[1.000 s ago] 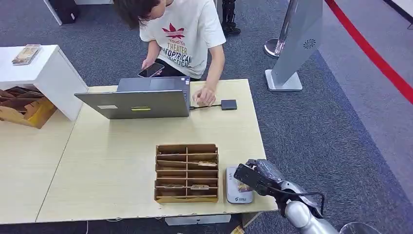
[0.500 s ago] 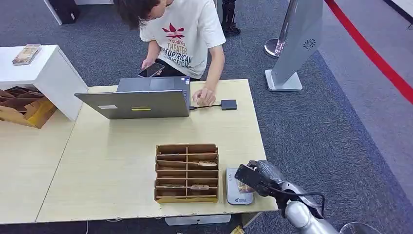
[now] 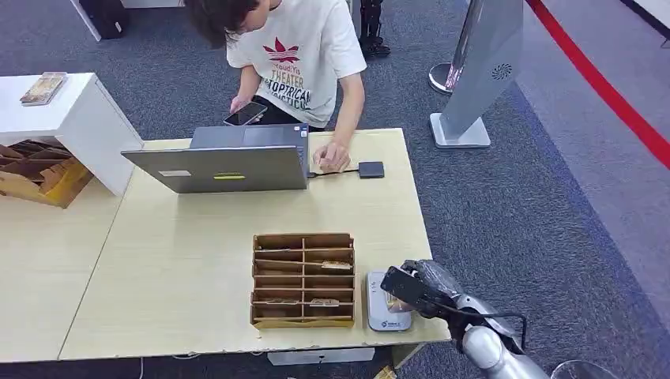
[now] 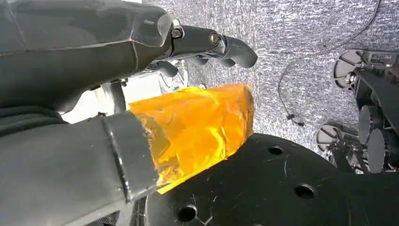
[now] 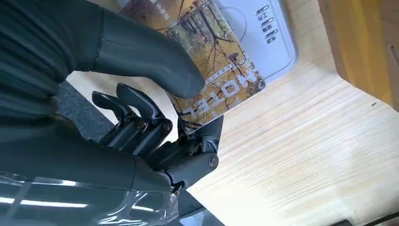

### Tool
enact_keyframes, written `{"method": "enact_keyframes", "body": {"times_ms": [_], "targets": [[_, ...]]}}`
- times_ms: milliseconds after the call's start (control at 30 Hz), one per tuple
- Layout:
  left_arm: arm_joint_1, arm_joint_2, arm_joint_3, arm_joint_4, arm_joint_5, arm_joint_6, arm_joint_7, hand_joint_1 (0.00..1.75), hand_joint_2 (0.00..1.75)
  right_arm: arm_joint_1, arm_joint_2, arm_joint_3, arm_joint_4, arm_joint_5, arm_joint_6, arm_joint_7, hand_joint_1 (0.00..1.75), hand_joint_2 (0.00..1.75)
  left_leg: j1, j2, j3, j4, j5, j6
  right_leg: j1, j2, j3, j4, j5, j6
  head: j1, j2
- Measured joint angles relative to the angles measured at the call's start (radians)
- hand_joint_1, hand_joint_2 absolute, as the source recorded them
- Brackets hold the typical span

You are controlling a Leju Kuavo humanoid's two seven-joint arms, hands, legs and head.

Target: Pass the card to the sensor for recognition and then transmit it.

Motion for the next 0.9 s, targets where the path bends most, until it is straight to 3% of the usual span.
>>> {"method": "enact_keyframes", "body": {"times_ms": [900], "targets": [[0.000,0.000,0.000,0.000,0.008,0.000,0.004,0.00,0.00,-0.021,0.000,0.038,-0.001,0.033,0.013,0.004,1.75,1.75,0.000,0.000,0.001,0.000,0.000,0.000,0.000,0.000,0.000,0.000,0.000,0.000,0.000,0.000]]}}
